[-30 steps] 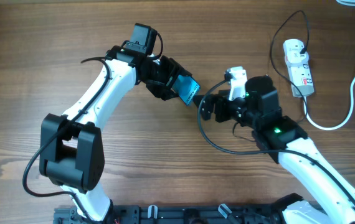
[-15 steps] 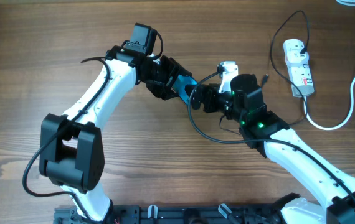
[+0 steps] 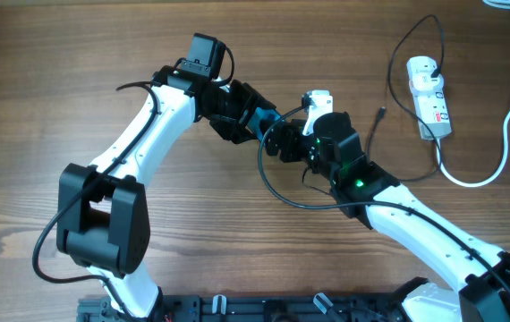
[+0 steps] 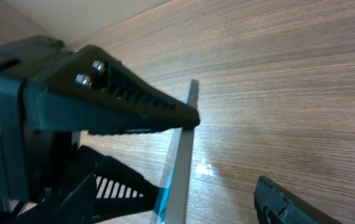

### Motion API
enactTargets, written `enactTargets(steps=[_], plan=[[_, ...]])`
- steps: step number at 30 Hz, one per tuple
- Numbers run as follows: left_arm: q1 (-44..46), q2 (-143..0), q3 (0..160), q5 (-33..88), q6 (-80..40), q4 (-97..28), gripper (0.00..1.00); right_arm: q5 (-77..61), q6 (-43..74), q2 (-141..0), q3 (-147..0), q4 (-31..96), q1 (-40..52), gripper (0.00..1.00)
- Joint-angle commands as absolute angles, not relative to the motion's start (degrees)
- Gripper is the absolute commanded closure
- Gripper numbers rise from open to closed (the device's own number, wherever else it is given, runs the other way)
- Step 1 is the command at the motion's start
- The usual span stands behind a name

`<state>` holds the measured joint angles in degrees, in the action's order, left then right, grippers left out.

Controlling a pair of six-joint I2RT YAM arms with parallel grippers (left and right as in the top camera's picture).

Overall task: Plug charger to phone and switch on socket
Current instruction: 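Grasp the phone's side edge with the right gripper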

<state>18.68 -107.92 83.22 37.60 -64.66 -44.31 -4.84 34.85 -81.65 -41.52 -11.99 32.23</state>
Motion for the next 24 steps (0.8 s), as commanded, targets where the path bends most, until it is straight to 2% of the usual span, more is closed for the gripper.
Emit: enactTargets(steps=[1, 9, 14, 24], plan=[[18.5, -107.5, 84.6, 39.0, -65.2, -44.1, 0.53, -2.5, 37.8, -83.9, -42.8, -13.1, 32.4, 0.2], [18.5, -107.5, 84.6, 39.2, -65.2, -44.2, 0.53, -3.0, 39.2, -86.5, -42.8, -16.3, 33.1, 0.23], [18.5, -107.5, 84.6, 39.2, -65.2, -44.2, 0.53, -3.0, 39.4, -87.9, -42.8, -17.3, 33.1, 0.32], [18.5, -107.5, 84.6, 39.2, -65.2, -44.3, 0.53, -3.1, 40.7, -89.5, -42.8, -20.3, 33.2, 0.38]])
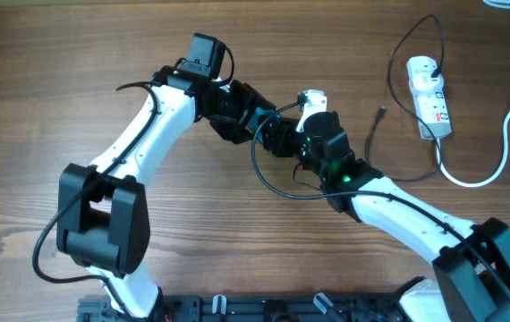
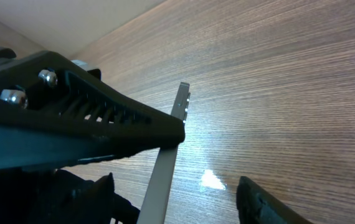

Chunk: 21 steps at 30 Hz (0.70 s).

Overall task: Plug charger to phone and switch on socket
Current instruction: 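Grasp the phone's side edge with the right gripper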

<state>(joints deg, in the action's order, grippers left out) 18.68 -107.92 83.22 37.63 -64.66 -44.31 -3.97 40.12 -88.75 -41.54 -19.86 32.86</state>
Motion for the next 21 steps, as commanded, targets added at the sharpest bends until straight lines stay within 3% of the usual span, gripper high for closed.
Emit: enactTargets(steps=[1, 21], plan=[[18.5, -107.5, 84.6, 39.2, -65.2, -44.3, 0.53, -3.5, 40.7, -89.5, -42.8, -20.3, 33.2, 0.39], [19.3, -107.5, 84.6, 39.2, -65.2, -44.3, 0.53, -6.7, 40.4, -89.5, -42.8, -19.7, 33.6, 0.57]])
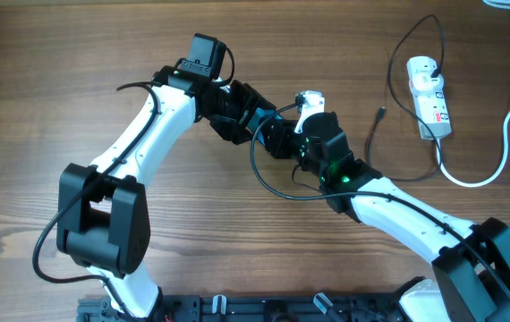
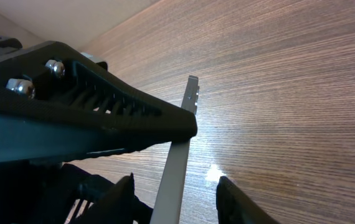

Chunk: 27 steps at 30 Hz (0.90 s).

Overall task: Plug charger to phone and switch on socket
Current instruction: 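Grasp the phone's side edge with the right gripper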

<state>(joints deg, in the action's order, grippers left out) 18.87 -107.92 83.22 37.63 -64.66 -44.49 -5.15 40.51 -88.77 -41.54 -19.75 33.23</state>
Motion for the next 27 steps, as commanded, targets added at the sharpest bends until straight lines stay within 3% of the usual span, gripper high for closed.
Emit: enactTargets(steps=[1, 11, 27], plan=[[19.3, -107.5, 84.6, 39.2, -65.2, -44.3, 0.52, -7.3, 40.4, -89.5, -42.8, -19.7, 33.6, 0.57], [19.3, -107.5, 84.6, 39.1, -65.1, -44.3, 0.52, -9.6, 40.5, -89.5, -42.8, -17.6, 33.6, 0.68], [20.4, -107.5, 84.5, 37.8, -63.4, -44.6, 0.51, -9.5, 40.5, -89.5, -42.8, -17.3, 33.6, 0.78]])
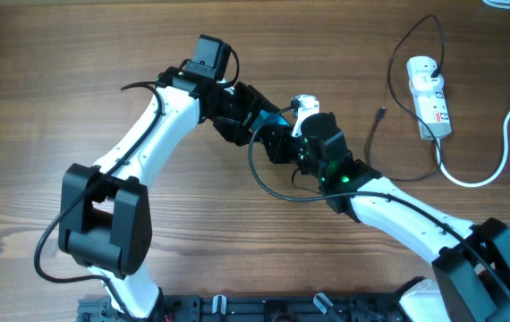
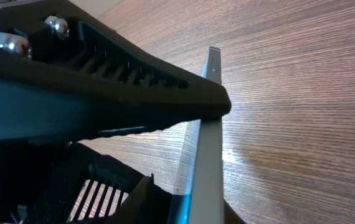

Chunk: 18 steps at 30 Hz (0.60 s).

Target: Plug charger to phone and switch on socket

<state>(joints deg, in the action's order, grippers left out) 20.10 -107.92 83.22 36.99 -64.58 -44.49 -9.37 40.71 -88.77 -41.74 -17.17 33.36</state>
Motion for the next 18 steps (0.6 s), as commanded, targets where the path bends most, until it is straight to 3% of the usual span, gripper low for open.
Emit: enactTargets(steps=[1, 5, 18], plan=[[20.4, -107.5, 84.5, 37.8, -63.2, -44.6, 0.51, -9.5, 40.5, -89.5, -42.8, -17.5, 33.6, 0.79], [20.4, -107.5, 84.5, 37.4, -63.2, -44.6, 0.51, -9.5, 40.6, -89.5, -42.8, -18.0, 33.6, 0.85], [20.5, -107.5, 84.5, 35.9, -63.2, -44.6, 0.43, -9.5, 42.6, -89.5, -42.8, -19.2, 33.6, 0.89]])
